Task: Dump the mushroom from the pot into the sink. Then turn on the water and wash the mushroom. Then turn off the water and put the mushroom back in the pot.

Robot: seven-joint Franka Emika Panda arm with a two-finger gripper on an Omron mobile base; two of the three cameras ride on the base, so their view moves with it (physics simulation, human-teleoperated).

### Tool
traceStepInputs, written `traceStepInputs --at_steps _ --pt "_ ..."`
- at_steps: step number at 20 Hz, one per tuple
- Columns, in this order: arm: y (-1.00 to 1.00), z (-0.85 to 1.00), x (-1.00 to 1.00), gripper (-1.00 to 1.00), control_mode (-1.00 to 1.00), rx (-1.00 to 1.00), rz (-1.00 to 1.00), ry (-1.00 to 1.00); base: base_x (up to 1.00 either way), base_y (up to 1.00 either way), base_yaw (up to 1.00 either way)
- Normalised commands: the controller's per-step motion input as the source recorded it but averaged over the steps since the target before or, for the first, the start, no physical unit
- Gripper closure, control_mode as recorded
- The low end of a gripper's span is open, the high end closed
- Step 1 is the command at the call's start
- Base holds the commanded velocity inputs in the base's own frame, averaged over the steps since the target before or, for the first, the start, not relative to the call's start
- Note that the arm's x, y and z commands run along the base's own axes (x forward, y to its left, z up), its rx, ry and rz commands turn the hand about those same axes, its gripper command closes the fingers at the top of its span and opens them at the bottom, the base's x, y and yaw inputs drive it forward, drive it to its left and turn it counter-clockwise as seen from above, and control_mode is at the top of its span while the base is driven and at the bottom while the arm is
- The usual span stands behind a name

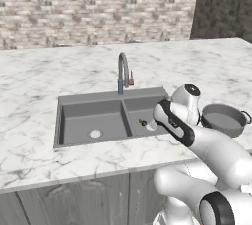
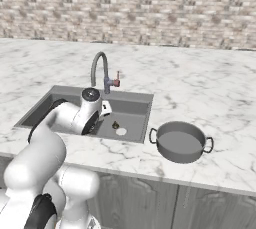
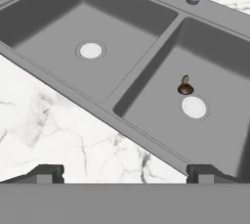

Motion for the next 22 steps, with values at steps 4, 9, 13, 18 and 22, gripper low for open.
traceStepInputs --at_steps 4,9,13,18,22 --pt "0.0 0.06 0.33 -1.0 -1.0 0.0 -0.08 0.06 0.0 0.0 0.0" --pt "-0.09 0.0 0.29 -1.0 -1.0 0.0 -0.07 0.05 0.0 0.0 0.0" --pt "-0.17 -0.02 0.19 -1.0 -1.0 0.0 -0.04 0.0 0.0 0.0 0.0" --pt "-0.09 -0.2 0.11 -1.0 -1.0 0.0 -0.03 0.01 0.0 0.0 0.0" --pt "0.0 -0.29 0.15 -1.0 -1.0 0.0 -0.02 0.02 0.0 0.0 0.0"
